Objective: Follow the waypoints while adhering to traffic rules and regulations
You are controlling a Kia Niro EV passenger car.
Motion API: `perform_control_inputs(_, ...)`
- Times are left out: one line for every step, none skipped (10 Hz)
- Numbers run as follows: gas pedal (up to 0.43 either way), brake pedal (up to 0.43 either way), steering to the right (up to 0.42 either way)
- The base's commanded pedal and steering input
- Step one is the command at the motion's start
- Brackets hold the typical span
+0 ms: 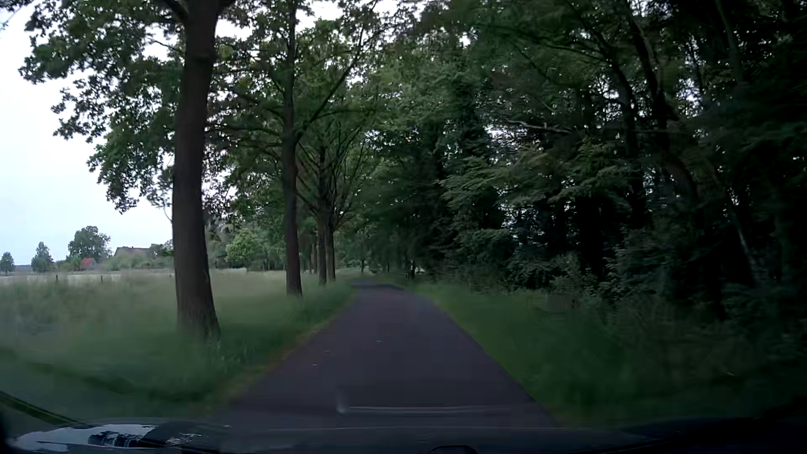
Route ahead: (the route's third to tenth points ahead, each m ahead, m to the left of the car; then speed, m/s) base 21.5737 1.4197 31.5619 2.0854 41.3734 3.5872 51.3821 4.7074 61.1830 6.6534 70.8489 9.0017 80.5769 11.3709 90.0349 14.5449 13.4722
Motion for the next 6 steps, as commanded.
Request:
perform_control_inputs(0.138, 0.0, -0.019)
perform_control_inputs(0.087, 0.0, -0.02)
perform_control_inputs(0.0, 0.0, -0.021)
perform_control_inputs(0.0, 0.0, -0.022)
perform_control_inputs(0.0, 0.0, -0.02)
perform_control_inputs(0.047, 0.0, -0.015)
